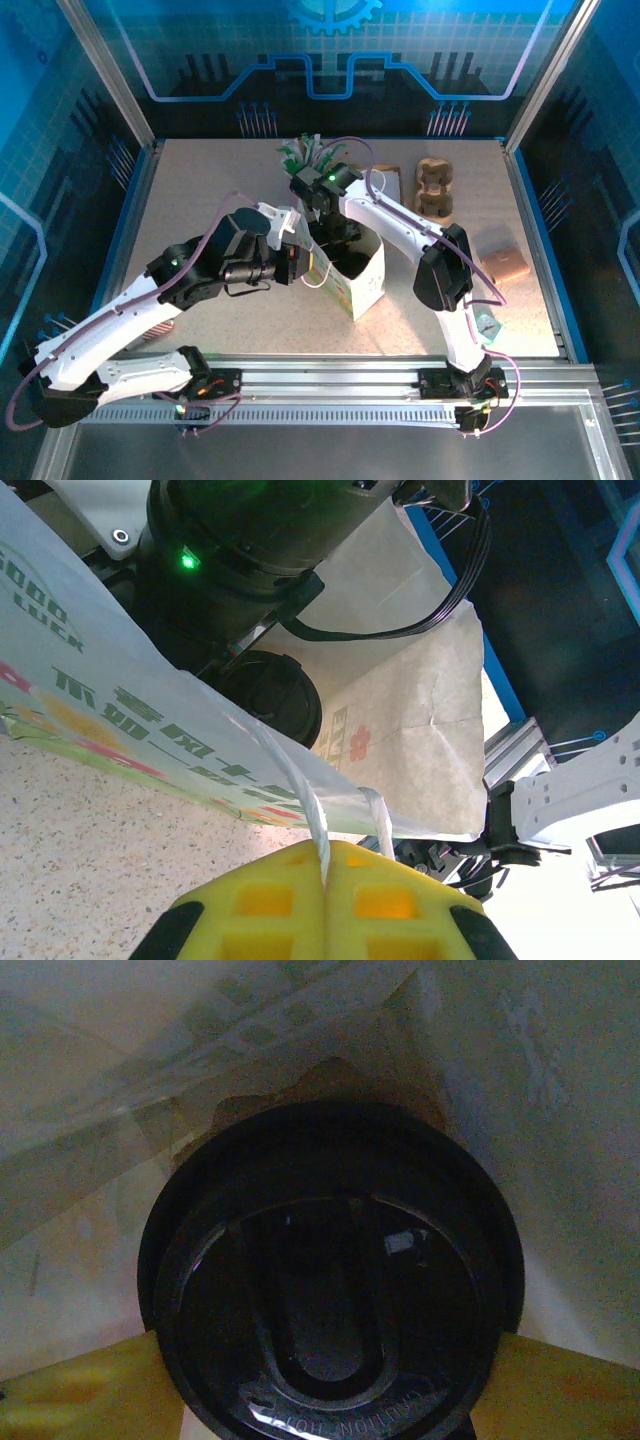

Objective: Pack the takeout coffee

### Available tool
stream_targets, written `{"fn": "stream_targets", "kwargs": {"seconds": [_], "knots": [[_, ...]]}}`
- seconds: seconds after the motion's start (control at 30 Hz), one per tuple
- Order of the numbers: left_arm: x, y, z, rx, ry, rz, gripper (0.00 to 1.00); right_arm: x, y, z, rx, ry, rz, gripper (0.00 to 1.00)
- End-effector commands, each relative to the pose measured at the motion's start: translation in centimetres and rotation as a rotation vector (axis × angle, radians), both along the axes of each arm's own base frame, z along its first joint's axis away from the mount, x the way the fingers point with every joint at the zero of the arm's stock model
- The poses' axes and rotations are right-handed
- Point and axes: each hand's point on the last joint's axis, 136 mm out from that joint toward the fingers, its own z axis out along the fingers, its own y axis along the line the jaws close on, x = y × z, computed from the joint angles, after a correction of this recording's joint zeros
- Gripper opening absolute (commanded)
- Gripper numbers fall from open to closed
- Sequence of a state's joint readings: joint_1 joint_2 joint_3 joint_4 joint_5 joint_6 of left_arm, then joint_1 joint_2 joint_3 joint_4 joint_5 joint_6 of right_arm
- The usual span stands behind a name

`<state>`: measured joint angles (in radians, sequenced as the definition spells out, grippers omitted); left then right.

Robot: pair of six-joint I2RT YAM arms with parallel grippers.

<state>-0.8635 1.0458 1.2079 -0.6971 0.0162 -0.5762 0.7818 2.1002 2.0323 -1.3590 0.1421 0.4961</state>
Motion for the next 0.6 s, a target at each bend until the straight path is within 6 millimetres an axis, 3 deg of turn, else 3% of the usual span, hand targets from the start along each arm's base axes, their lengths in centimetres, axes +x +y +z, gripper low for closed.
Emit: {"fn": "stream_targets", "kwargs": {"seconds": [0.0, 0.57], "knots": [[-0.4, -0.1, 0.5, -0.005, -0.024, -0.021, 0.0, -0.9, -2.0, -4.2, -0.124, 0.124, -0.013, 0.72], [-0.4, -0.2, 0.4, 0.002, -0.026, -0.025, 0.0, -1.2, -2.0, -5.8, -0.131, 0.149, -0.015, 0.73]]}}
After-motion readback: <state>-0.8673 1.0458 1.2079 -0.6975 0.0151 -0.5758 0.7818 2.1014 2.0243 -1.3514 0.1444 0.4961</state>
